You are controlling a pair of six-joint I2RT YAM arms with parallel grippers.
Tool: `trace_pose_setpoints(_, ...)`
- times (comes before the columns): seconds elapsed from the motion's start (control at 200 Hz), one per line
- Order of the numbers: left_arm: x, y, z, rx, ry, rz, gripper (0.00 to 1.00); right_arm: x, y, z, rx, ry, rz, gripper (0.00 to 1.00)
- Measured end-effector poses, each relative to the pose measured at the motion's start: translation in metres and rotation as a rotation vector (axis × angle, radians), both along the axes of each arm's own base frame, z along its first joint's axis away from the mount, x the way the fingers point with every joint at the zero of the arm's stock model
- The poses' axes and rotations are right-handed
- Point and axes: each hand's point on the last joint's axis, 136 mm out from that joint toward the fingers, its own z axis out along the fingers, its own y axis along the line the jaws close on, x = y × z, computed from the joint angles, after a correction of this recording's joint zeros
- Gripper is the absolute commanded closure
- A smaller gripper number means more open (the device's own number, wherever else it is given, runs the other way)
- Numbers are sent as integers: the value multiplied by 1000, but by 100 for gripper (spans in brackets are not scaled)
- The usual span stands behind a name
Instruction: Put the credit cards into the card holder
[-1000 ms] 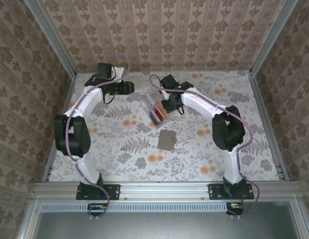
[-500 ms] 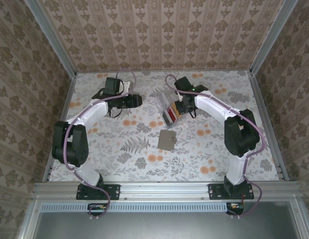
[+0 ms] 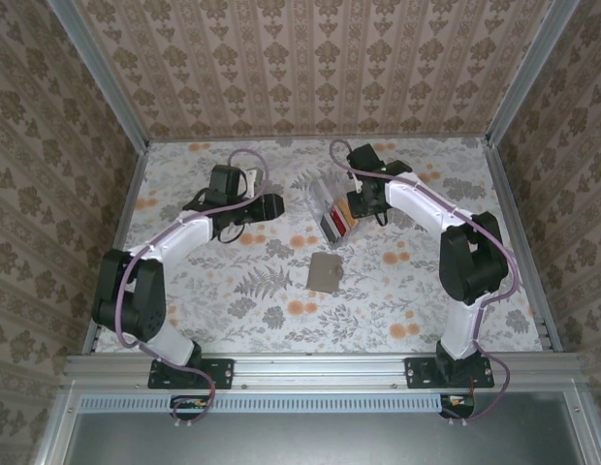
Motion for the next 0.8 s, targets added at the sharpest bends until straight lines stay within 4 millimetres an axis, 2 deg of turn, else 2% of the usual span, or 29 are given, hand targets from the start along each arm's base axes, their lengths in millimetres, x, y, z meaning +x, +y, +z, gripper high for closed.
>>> trace_pose_setpoints(0.225,-7,14,6,7,-42,64,24,0,15,45,75,-72,5,50)
trace_pose_setpoints(0.37,-8,23,4,6,-58,108,16,-11,51,54,83,-94,65,50)
trace_pose_setpoints(0.505,-12,35,-4,1,-48,156,14,-26,90,44,21,-94,126,53)
trace_pose_setpoints(0.58,-15,42,-9,1,-40,182,13,-29,103,31,-36,-89,135,54)
trace_pose_setpoints(0.8,-22,60,-20,-7,-20,257,12,-26,101,-13,-230,-51,103,58)
